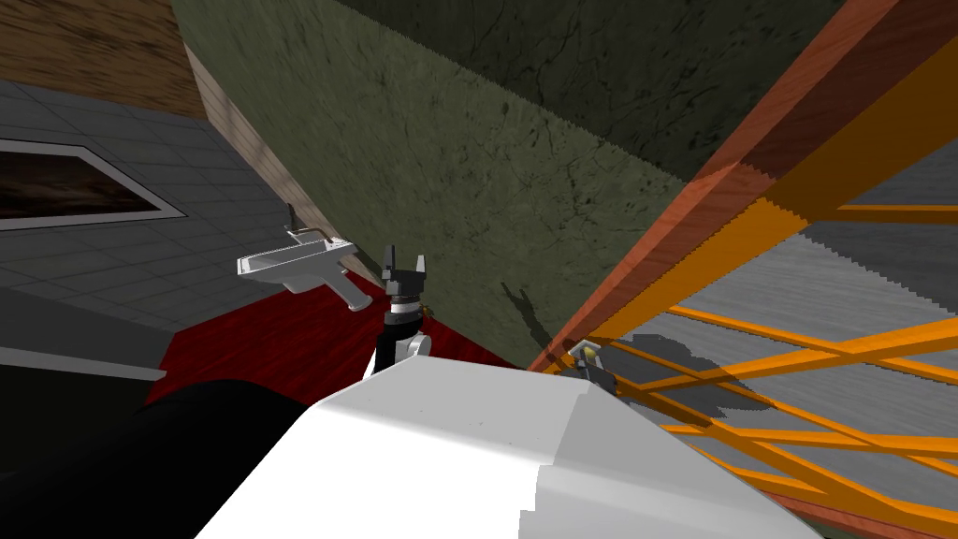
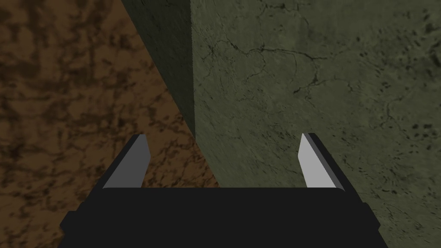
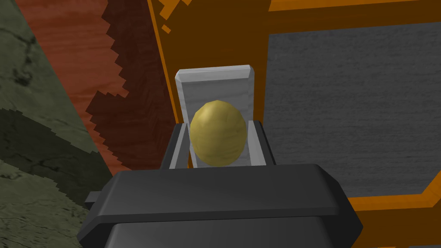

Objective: Pull the door open

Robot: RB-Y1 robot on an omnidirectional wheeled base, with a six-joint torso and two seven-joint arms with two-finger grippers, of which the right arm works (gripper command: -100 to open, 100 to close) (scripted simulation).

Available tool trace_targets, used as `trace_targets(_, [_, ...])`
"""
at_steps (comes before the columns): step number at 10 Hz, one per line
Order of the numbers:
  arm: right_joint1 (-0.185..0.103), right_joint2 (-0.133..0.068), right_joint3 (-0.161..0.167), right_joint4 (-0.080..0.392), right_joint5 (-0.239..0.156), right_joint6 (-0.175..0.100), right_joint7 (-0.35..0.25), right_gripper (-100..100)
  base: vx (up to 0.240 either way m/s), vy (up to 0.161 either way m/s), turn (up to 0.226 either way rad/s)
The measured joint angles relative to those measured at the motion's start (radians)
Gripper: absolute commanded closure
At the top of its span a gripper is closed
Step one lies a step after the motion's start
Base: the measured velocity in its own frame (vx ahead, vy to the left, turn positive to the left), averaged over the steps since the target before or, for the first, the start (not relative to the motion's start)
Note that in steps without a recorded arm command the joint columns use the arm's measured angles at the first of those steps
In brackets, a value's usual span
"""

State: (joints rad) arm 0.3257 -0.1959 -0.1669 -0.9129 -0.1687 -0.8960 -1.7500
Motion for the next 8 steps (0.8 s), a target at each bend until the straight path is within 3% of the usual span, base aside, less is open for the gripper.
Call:
trace_targets(4, [0.000,0.000,0.000,0.000,0.000,0.000,0.000,100,-0.025,-0.003,0.014])
trace_targets(8, [0.022,-0.020,0.039,-0.014,0.035,-0.032,-0.037,100,-0.202,-0.028,0.072])
